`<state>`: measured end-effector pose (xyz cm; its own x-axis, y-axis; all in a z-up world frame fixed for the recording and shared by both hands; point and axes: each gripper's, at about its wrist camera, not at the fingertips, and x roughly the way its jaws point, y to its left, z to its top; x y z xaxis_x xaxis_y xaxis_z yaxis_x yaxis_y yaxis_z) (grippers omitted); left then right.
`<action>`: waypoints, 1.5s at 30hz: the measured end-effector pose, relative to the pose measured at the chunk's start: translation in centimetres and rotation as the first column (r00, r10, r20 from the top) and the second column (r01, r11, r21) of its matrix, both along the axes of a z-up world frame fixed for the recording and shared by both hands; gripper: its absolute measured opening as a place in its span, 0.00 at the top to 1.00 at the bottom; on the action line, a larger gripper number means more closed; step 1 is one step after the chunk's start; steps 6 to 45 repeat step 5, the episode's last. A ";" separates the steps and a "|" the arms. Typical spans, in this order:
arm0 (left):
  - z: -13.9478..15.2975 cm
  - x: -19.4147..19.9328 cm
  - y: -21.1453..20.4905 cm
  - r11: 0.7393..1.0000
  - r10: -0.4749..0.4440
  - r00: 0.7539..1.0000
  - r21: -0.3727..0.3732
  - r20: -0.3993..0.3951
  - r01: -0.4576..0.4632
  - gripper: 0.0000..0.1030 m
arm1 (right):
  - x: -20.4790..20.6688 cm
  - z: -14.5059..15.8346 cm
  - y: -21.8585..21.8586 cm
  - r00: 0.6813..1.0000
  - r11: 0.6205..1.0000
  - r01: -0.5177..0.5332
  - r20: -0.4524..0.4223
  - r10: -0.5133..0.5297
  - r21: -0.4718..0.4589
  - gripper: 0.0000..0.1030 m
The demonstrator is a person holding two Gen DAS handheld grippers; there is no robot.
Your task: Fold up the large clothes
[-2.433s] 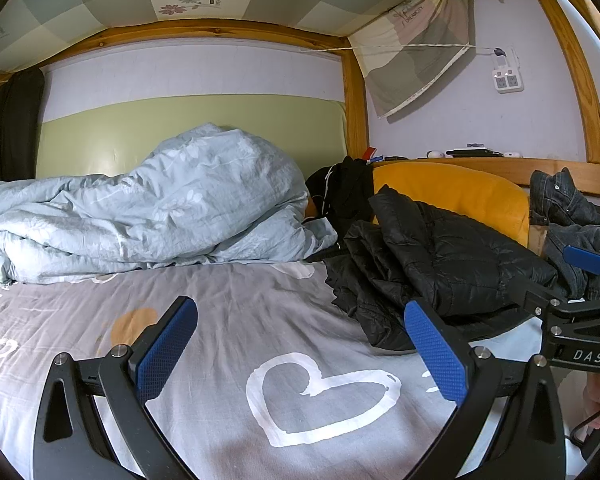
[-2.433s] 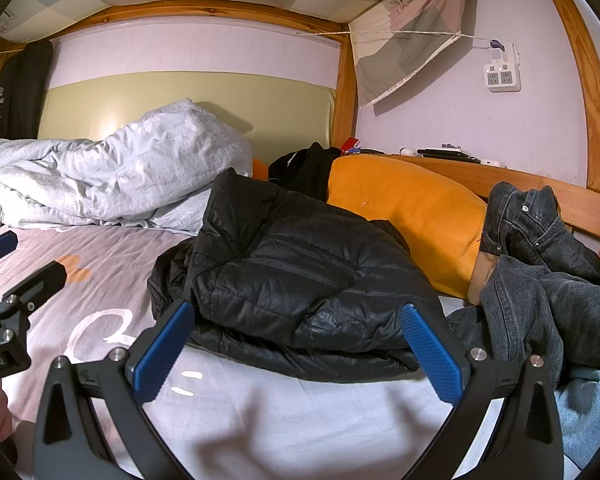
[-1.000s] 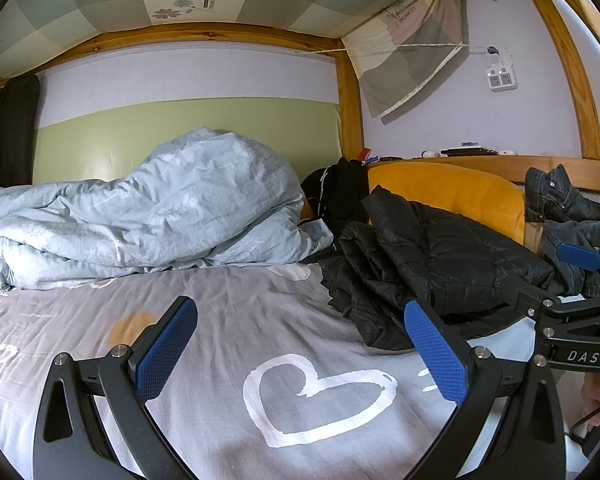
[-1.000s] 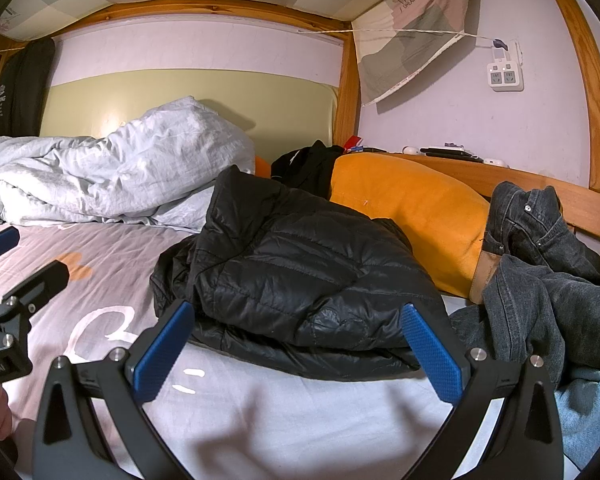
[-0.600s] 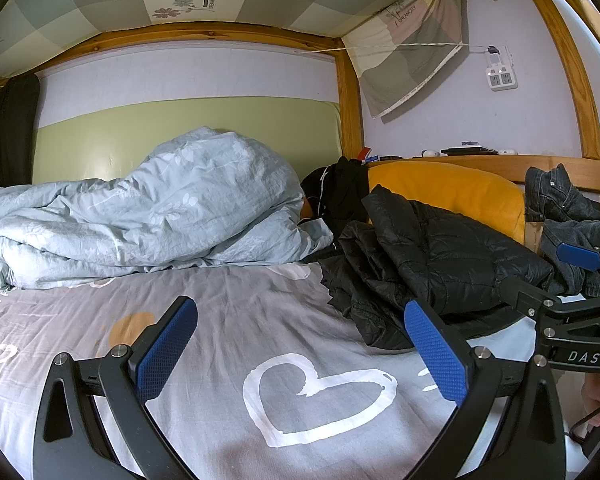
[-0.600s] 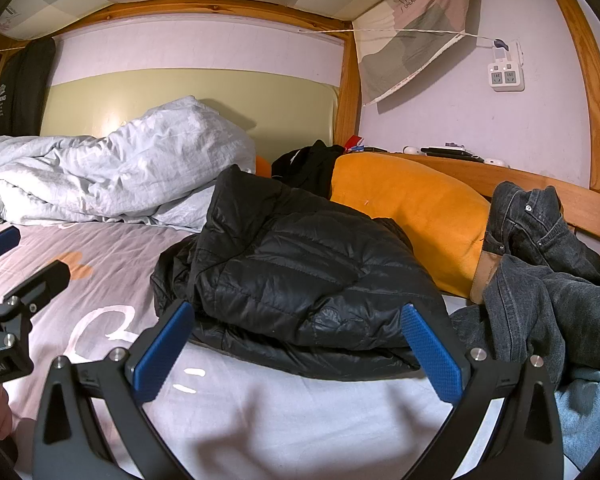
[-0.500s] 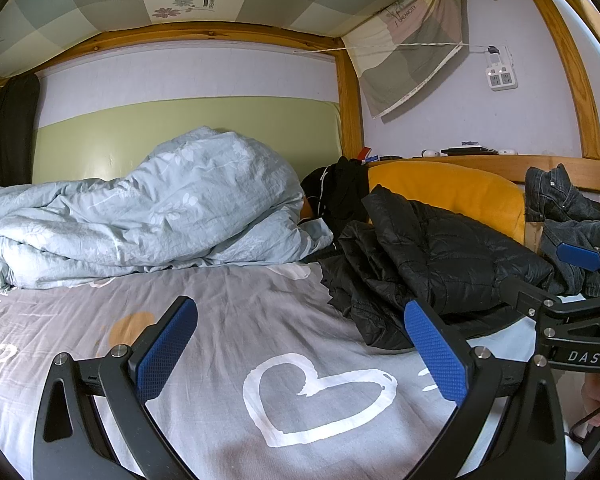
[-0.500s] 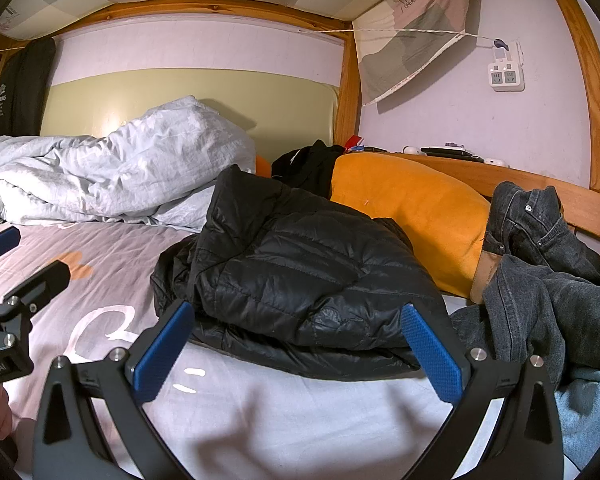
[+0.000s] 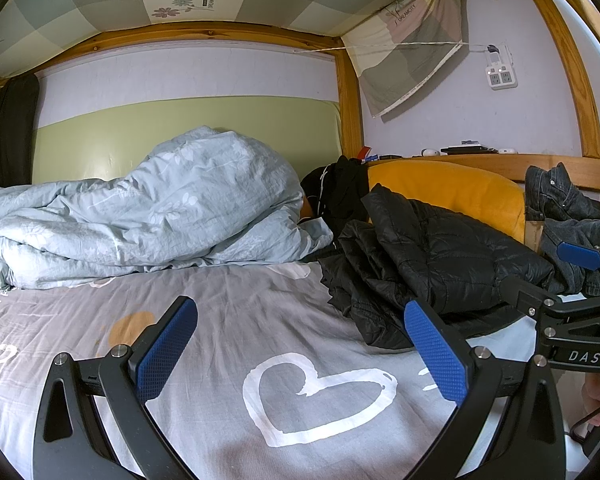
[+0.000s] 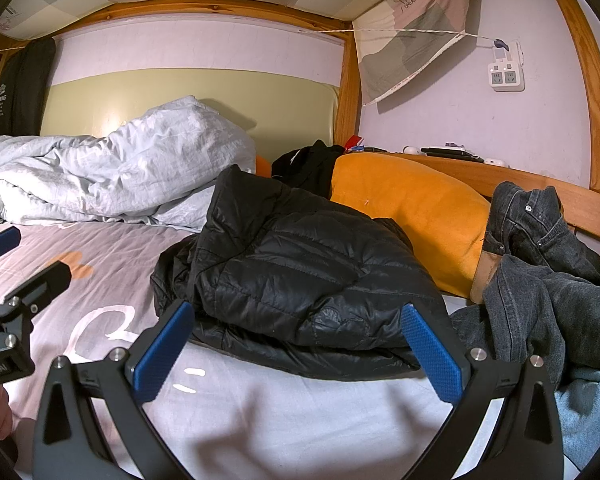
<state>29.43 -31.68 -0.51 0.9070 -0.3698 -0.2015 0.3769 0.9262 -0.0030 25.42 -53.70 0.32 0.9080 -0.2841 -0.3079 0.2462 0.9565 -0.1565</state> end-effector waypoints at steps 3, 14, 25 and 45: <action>0.0 0.0 0.0 1.000 0.000 1.000 0.001 -0.001 0.000 0.00 | 0.0 0.0 0.0 1.000 1.000 0.000 0.000 0.000 -0.001 0.00; 0.0 0.0 0.0 1.000 -0.003 1.000 0.002 -0.002 0.003 0.00 | 0.0 0.0 0.0 1.000 1.000 0.000 0.000 0.000 -0.001 0.00; 0.0 0.0 0.0 1.000 -0.003 1.000 0.002 -0.002 0.003 0.00 | 0.0 0.0 0.0 1.000 1.000 0.000 0.000 0.000 -0.001 0.00; 0.0 0.0 0.0 1.000 -0.003 1.000 0.002 -0.002 0.003 0.00 | 0.0 0.0 0.0 1.000 1.000 0.000 0.000 0.000 -0.001 0.00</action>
